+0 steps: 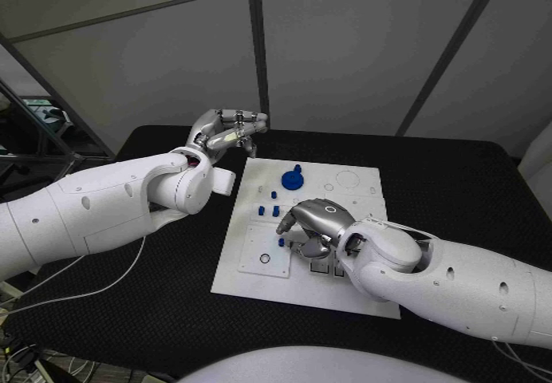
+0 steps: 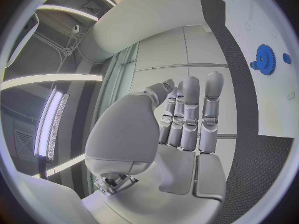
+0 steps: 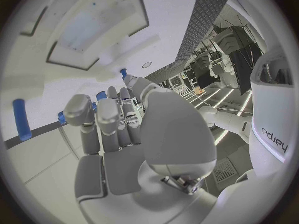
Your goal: Assemble the parts on the task board
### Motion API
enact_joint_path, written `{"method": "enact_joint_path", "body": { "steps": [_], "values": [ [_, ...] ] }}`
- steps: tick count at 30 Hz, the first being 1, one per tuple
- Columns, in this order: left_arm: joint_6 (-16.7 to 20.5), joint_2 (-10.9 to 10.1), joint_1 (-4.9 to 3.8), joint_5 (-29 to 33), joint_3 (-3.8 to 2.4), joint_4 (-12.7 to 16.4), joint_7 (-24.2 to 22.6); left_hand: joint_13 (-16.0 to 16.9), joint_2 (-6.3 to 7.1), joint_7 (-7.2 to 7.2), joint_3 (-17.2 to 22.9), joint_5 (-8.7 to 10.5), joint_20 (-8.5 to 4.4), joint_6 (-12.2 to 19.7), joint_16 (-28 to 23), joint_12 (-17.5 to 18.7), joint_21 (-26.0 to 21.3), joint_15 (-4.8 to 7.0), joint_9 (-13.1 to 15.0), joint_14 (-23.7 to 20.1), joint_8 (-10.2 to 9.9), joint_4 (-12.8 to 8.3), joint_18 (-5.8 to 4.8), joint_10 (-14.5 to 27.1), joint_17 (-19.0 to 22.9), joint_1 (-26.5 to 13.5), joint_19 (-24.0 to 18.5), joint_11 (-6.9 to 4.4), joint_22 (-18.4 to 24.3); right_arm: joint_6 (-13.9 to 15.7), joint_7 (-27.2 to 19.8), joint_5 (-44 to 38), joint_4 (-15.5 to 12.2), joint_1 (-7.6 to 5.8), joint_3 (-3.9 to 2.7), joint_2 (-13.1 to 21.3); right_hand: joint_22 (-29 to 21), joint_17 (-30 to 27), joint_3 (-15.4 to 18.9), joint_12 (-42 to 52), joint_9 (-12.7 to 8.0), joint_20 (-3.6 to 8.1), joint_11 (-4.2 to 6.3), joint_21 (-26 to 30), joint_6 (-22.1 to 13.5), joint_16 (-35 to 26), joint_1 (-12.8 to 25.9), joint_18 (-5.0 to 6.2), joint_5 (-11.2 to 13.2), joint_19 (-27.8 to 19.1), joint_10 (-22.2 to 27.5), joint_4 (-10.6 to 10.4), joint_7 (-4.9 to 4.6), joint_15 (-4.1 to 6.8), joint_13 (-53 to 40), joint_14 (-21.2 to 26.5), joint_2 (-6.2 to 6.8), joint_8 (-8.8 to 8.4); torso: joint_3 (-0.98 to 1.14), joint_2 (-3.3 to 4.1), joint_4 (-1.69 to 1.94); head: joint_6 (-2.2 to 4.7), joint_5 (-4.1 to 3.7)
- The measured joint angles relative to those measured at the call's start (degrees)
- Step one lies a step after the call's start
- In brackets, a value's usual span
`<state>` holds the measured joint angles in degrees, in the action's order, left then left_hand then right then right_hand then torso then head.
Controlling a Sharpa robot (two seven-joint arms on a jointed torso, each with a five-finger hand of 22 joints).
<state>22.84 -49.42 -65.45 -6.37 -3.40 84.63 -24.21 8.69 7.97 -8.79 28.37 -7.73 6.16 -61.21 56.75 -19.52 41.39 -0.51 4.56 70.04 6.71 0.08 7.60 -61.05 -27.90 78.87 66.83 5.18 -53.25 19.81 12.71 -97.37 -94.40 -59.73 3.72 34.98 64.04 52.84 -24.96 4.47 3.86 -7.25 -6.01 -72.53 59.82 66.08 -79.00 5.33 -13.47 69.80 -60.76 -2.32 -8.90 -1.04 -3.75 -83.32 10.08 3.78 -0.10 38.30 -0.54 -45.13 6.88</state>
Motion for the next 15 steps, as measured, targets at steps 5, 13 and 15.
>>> {"method": "enact_joint_path", "body": {
  "steps": [5, 13, 15],
  "values": [
    [-0.06, -0.02, 0.0, 0.0, 0.0, -0.14, 0.02, 0.0, 0.0, 0.0, 0.0, 0.0, 0.0, 0.0, 0.0, 0.0, 0.0, 0.0, 0.0, 0.0, 0.0, 0.0, 0.0, 0.0, 0.0, 0.0, 0.0, 0.0, 0.0, 2.54, -0.14, 0.21, -2.48, 0.0, -0.05, 2.75, -0.24, -0.5, 0.29, 0.59, 0.0, 0.0, 0.08, 0.22, -0.17, -0.07, 0.0, 0.0, 0.0, 0.0, 0.08, -0.15, 0.18, -0.2, -0.1, 0.21, 0.0, 0.0, 0.01, -0.04, -0.07, 0.1, 0.0],
    [-0.14, -0.04, 0.09, 0.01, 0.03, -0.3, 0.06, 0.0, 0.0, 0.0, 0.0, 0.0, 0.0, 0.0, 0.0, 0.0, 0.0, 0.0, 0.01, 0.0, 0.0, 0.0, 0.0, 0.0, 0.0, 0.0, 0.0, 0.0, -0.01, 3.92, -0.22, 1.14, -6.55, -0.05, -1.8, 7.84, -0.14, -0.56, 0.6, 1.97, 0.12, 0.0, 0.08, 0.22, -0.17, -0.07, 0.0, 0.0, 0.0, 0.0, 0.08, -0.46, 0.18, -0.2, -0.23, 0.2, 0.0, 0.0, 0.01, -0.04, -0.09, 0.68, -0.99],
    [-0.18, -0.04, 0.11, 0.01, 0.02, -0.39, 0.07, 0.0, 0.0, 0.0, -0.13, 0.0, 0.0, 0.0, 0.0, -0.21, 0.0, 0.0, 0.01, 0.0, 0.0, -0.13, 0.0, 0.06, -0.01, 0.0, 0.0, -0.06, -0.01, 3.59, -0.1, 1.6, -6.97, -0.59, -2.55, 9.38, -0.06, -0.56, 0.63, 2.33, 0.12, 0.0, 0.08, 0.22, -0.17, -0.07, 0.0, -0.01, 0.0, 0.0, 0.08, -0.47, 0.18, -0.2, -0.23, 0.2, 0.0, 0.0, -0.01, -0.05, -0.09, 0.9, -1.31]
  ]
}}
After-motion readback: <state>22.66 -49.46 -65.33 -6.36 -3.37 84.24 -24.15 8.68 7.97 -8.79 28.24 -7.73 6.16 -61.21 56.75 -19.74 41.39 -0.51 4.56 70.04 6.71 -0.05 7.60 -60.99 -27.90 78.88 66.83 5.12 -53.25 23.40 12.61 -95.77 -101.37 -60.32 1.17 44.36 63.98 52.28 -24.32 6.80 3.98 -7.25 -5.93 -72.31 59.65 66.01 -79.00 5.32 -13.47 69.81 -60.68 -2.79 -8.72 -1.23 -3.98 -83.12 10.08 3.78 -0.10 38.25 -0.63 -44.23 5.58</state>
